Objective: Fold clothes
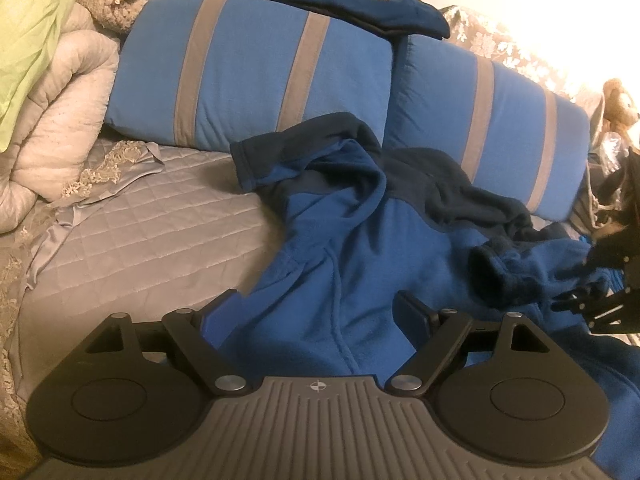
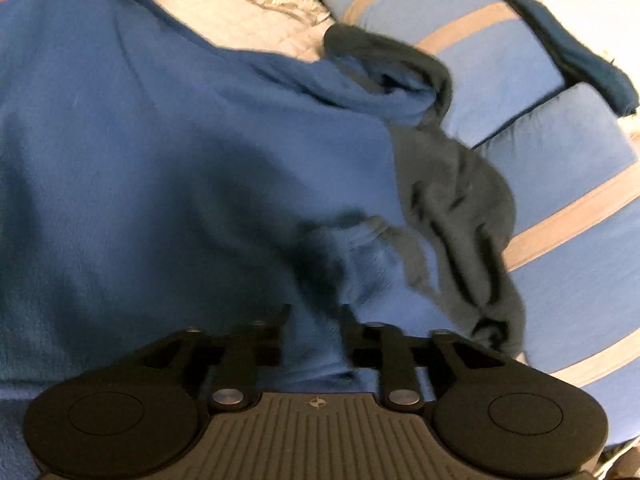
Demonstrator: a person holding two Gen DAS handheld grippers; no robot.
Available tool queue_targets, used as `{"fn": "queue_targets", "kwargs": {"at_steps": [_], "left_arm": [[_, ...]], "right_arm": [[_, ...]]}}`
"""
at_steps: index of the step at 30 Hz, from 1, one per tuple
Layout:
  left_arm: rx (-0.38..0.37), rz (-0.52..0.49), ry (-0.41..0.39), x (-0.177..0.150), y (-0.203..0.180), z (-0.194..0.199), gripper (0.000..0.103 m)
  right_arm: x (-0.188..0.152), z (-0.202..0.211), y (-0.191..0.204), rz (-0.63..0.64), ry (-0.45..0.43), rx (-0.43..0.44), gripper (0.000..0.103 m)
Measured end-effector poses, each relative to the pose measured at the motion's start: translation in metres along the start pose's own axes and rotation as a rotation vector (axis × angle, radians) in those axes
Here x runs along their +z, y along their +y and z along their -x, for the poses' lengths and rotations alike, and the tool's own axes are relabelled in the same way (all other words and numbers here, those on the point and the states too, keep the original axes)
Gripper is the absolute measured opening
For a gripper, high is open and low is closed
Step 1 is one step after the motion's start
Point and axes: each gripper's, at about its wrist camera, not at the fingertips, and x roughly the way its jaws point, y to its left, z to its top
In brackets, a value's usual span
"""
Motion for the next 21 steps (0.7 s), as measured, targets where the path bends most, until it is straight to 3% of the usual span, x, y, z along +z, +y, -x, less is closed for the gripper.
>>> {"fn": "queue_targets", "kwargs": {"at_steps": [3,9,15,16,18,21], "left_arm": [[-0.003,0.002,0.0,-0.001,0.001,0.0,0.083],[-0.007,0.009,-0.003,-0.001,0.003,0.001,0.083],[-0.012,0.015,-0.003,-0.002,0.003,0.001,0.083],[-0.013,0.016,-0.003,-0.002,0.003,0.001,0.083],[-0.015,0.017,-0.003,-0.002,0.003,0.002,0.083],[-0.014,0.017,-0.003,-0.002,0.003,0.002,0.083]], "right_arm": [[0.011,-0.007,-0.002,0.012,-0.01,-0.023,0.05],[0.029,-0.033,-0.012,0.004,0.01,0.015,0.05],[0.047,-0.061,-0.017,0.022,0.1,0.056,0.044],[0.049,-0.066,-0.018,0.023,0.123,0.069,0.042],[0.05,-0.064,-0.025,-0.001,0.116,0.056,0.02],[0.05,-0.051,-0.041,-0.063,0.056,0.0,0.012]]}}
